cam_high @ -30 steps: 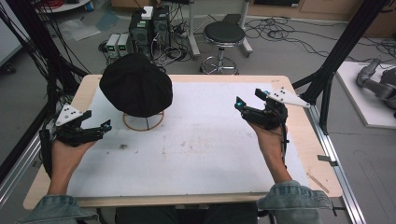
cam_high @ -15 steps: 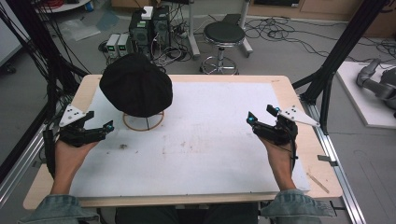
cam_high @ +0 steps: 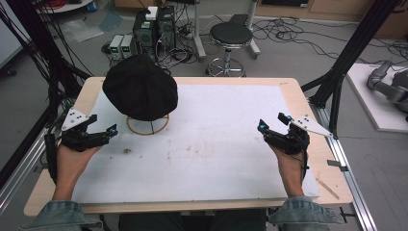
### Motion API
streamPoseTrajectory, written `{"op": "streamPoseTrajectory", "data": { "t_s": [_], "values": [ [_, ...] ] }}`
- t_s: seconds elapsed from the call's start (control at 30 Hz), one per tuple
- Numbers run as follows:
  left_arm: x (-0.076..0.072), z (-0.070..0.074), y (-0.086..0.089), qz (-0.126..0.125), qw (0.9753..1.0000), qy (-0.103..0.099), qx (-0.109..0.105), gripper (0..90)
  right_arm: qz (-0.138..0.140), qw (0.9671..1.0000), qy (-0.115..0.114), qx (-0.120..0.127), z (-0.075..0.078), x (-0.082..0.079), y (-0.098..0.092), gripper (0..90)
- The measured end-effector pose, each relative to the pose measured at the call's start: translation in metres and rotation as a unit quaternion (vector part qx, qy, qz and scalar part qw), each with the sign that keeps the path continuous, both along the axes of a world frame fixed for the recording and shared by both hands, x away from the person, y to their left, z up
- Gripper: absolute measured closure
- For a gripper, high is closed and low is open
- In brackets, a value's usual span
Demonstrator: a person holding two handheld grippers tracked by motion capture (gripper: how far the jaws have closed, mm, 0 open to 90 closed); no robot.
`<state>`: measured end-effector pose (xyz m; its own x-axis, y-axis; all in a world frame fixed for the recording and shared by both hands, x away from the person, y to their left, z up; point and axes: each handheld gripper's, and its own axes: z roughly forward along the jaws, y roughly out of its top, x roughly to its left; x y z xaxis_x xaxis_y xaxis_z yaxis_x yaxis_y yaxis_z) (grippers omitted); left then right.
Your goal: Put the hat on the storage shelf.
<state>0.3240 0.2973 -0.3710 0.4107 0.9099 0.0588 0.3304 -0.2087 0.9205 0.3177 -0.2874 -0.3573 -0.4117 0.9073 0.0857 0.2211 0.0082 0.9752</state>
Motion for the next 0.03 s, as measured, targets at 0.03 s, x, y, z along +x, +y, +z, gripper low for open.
{"op": "streamPoseTrajectory", "data": {
  "t_s": [0.03],
  "values": [
    [0.0001, 0.0001, 0.0, 0.0, 1.0, 0.0, 0.001, 20.1, 0.001, 1.0, 0.0, 0.001, -0.0002, -0.0002, -0.0004, 21.3]
  ]
}}
